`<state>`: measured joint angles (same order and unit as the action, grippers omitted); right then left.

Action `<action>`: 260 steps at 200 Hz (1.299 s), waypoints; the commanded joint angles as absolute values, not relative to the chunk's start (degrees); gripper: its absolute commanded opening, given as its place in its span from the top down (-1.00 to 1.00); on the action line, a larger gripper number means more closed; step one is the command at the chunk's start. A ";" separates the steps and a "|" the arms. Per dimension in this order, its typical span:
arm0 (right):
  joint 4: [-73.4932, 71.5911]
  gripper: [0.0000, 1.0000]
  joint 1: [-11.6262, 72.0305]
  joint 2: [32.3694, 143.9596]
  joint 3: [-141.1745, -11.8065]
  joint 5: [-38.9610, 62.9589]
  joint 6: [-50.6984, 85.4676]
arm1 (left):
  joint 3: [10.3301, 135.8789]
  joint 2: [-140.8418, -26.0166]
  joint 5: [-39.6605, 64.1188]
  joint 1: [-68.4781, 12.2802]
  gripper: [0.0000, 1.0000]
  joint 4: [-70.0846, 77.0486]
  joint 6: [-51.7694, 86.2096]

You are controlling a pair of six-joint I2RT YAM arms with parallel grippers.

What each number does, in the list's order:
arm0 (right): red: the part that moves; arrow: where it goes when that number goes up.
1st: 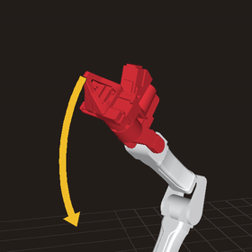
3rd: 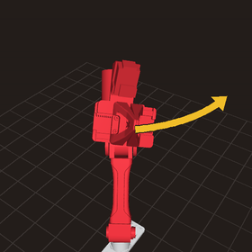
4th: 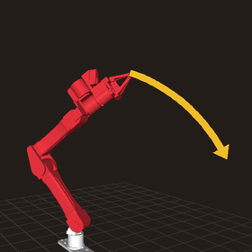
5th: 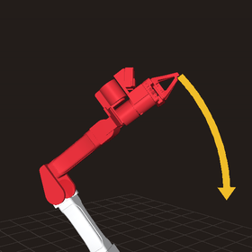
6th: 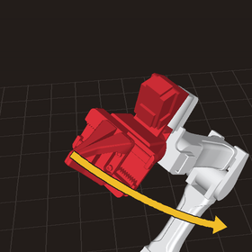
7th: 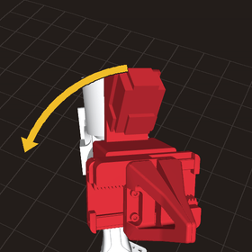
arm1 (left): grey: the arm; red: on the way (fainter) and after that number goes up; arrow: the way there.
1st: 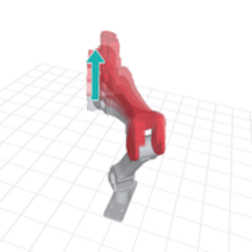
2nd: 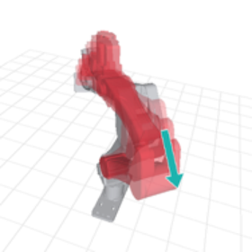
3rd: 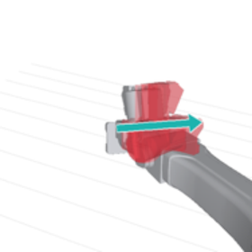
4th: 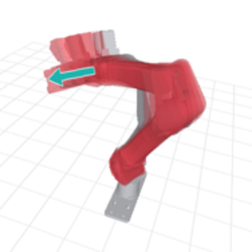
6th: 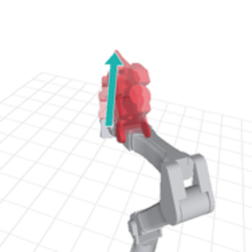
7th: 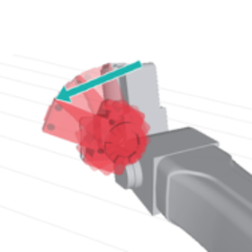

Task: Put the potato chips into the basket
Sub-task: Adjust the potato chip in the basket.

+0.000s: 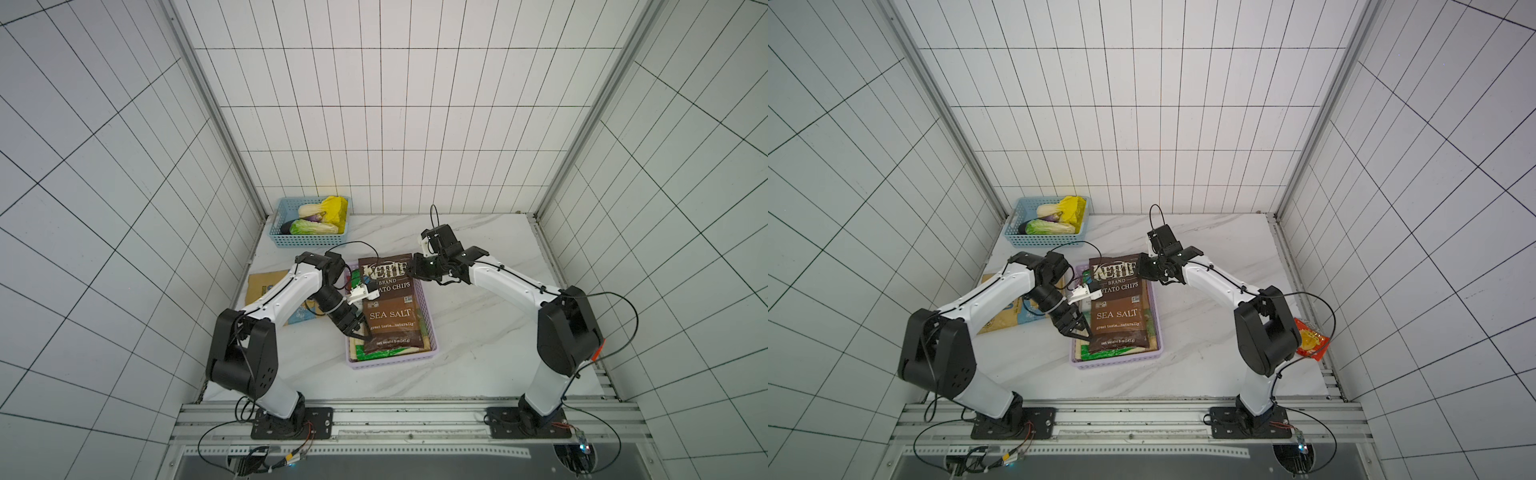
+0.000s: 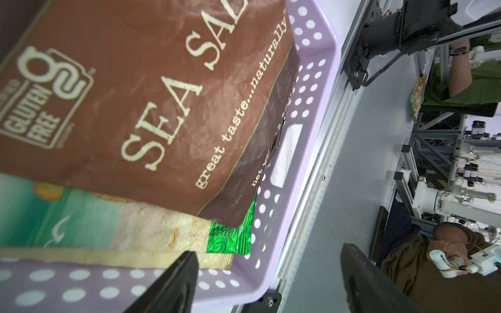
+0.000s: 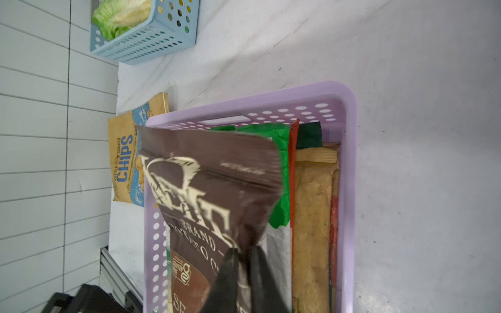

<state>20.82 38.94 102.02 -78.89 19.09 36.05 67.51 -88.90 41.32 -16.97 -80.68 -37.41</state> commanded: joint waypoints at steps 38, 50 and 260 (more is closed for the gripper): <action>26.31 0.06 37.46 100.59 -82.50 17.60 29.96 | 74.63 -82.10 39.20 -6.86 -0.95 -84.04 -39.23; 26.50 -0.03 37.06 99.34 -82.36 16.26 28.93 | 75.41 -80.78 38.45 -3.65 -0.95 -79.57 -34.68; 29.36 0.02 42.44 124.28 -99.47 24.28 27.18 | 66.15 -77.59 31.60 1.48 -0.94 -52.49 -12.92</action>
